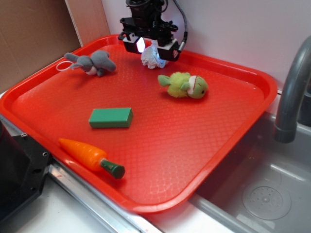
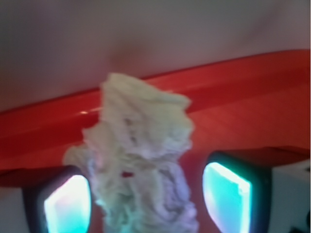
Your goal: Grab the white paper.
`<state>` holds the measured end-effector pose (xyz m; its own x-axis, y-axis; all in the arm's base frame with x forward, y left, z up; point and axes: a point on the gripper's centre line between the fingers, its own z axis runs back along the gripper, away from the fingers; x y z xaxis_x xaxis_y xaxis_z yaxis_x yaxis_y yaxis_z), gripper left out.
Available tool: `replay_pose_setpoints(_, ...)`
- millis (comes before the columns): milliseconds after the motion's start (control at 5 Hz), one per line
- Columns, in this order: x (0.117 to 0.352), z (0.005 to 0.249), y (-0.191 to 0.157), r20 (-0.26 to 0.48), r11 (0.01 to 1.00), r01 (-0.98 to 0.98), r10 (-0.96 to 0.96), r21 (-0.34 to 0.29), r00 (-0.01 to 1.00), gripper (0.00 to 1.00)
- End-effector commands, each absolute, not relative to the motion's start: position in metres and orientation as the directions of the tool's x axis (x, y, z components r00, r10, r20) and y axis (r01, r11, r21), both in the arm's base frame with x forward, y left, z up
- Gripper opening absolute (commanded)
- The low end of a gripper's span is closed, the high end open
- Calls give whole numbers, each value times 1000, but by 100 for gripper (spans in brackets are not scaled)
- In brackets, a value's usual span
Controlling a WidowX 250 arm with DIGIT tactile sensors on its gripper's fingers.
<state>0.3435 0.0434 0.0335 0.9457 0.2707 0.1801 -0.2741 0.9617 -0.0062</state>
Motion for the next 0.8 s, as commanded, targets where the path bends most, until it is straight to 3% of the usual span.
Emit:
replay_pose_setpoints(0,360,49,57,201,962,-274,265,16,943,0)
replay_pose_setpoints(400,358,46,56,169,960,-278,271,19,948,0)
replay_pose_setpoints(600,354,49,51,123,965,-257,249,49,961,0)
